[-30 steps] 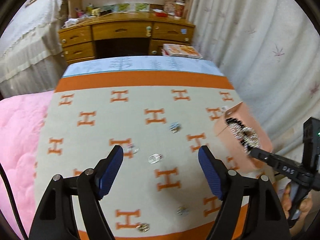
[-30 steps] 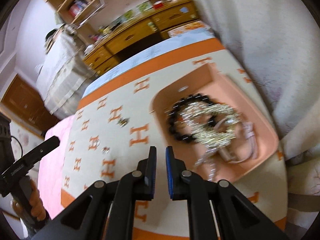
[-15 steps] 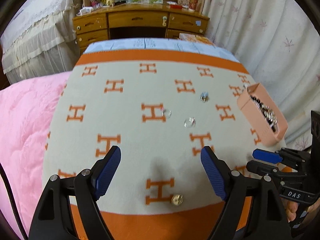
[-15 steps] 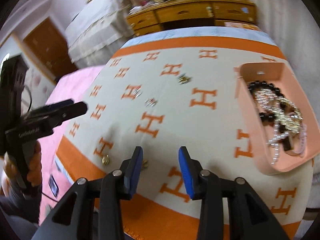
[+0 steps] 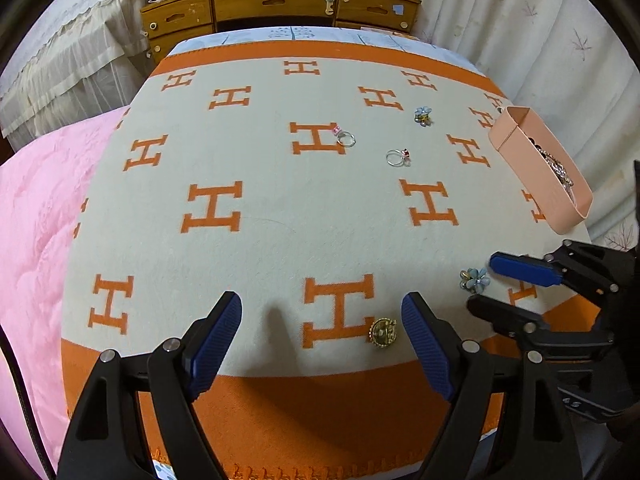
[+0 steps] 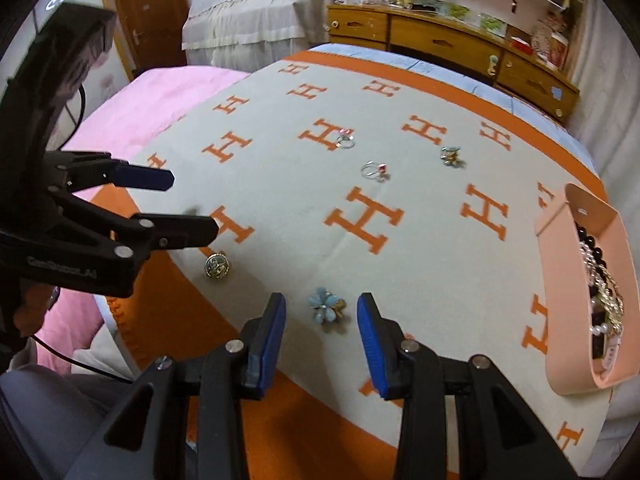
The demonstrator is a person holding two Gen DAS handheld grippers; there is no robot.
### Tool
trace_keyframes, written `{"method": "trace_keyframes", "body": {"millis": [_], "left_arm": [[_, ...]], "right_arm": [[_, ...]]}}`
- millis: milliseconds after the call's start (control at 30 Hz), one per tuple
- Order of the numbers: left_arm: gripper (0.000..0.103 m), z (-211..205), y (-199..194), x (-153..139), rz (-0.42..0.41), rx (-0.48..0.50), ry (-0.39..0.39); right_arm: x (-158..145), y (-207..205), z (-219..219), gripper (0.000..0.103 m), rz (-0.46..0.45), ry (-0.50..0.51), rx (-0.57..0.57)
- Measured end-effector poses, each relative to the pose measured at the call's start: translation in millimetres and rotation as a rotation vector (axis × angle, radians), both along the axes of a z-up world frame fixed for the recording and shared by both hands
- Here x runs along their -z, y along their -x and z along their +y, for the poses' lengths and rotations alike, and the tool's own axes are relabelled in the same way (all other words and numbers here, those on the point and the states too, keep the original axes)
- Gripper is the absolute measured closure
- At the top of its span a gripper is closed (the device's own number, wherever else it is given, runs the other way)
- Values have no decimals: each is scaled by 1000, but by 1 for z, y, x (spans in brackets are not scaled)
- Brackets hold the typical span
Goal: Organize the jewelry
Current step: 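Close the right tool on the blue flower brooch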
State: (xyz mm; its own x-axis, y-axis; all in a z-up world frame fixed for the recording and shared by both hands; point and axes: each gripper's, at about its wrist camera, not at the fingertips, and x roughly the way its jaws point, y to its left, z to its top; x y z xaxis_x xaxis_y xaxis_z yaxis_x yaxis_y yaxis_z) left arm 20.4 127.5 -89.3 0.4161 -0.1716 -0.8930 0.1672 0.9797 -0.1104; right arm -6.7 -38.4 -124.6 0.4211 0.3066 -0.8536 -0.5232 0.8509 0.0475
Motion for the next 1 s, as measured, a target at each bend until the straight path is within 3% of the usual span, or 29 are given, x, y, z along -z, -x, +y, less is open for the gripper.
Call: {"method": "trace_keyframes", "body": {"millis": [100,367,1000], "left_arm": [[22,2,0,0,-5,-5,11],[22,0,1,0,-20,-11,7],[22,-15,-14,0,-19,8,-9]], "right_arm": [[6,1,5,66,-16,33,-11],[10,2,10,84,-38,56,-27],[10,-14,-27,86,-1,-29,108]]}}
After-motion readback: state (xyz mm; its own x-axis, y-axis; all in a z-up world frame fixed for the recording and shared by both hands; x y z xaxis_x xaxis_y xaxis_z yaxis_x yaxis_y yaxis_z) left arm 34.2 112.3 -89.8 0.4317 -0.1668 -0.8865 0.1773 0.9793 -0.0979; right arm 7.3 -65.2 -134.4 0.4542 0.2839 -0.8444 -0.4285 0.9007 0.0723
